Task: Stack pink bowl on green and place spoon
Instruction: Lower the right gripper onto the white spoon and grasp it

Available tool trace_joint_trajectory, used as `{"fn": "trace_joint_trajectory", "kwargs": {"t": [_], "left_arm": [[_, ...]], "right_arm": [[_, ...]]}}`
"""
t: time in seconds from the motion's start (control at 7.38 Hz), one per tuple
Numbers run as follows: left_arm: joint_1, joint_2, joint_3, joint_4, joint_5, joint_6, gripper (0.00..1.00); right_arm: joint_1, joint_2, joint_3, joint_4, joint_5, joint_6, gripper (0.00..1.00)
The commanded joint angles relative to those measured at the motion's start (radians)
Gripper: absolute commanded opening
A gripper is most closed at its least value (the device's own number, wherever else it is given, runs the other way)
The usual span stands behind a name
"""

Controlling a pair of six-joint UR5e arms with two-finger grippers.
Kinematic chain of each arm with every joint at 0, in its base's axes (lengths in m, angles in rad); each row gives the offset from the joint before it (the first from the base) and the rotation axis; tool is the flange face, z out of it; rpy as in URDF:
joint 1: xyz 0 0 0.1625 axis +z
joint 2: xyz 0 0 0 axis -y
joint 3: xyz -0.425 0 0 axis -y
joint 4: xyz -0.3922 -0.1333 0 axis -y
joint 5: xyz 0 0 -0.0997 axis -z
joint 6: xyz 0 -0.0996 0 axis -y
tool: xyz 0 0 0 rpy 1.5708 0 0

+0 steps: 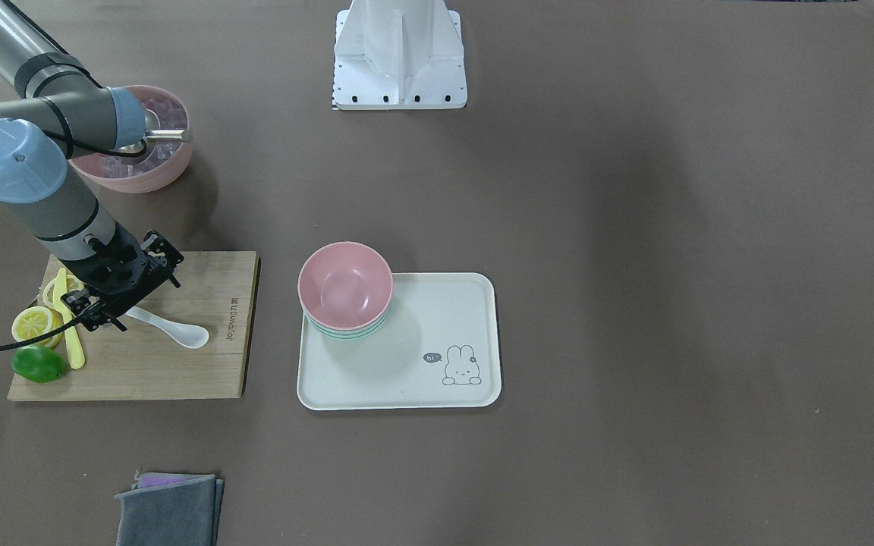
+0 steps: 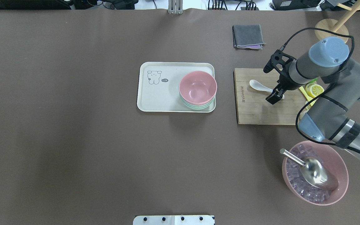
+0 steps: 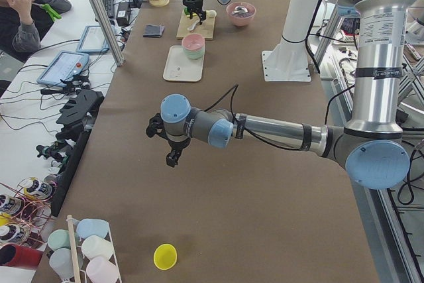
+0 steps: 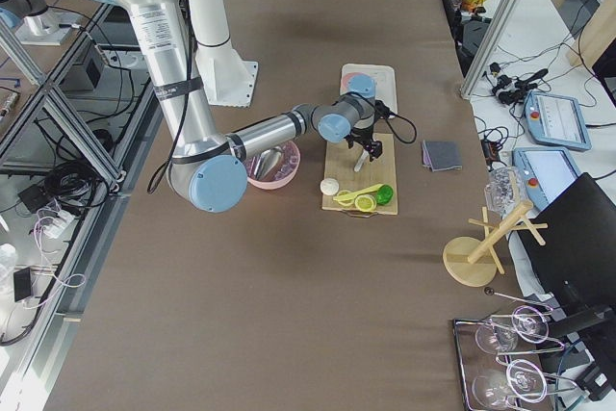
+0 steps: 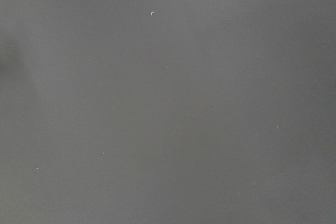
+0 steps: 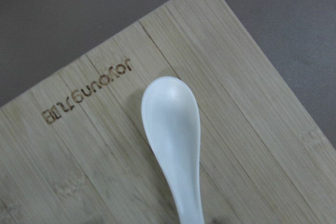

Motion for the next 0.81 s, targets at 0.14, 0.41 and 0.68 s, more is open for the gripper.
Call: {"fn": "trace_joint_trajectory", "kwargs": {"t": [0.14, 0.41, 0.68], "left_arm": [[0.000, 0.000, 0.001, -0.001, 0.000, -0.004, 0.99], [0.001, 0.000, 0.001, -0.001, 0.000, -0.006, 0.99], [0.000, 0.000, -0.001, -0.001, -0.002, -0.006, 0.99]], "right_arm": [[0.003, -0.002, -0.014, 0.013, 0.005, -0.029, 0.60], [0.017, 0.000, -0.014, 0.008, 0.006, -0.036, 0.21], [0.017, 0.001, -0.016, 0.005, 0.002, -0.035, 0.00]]}}
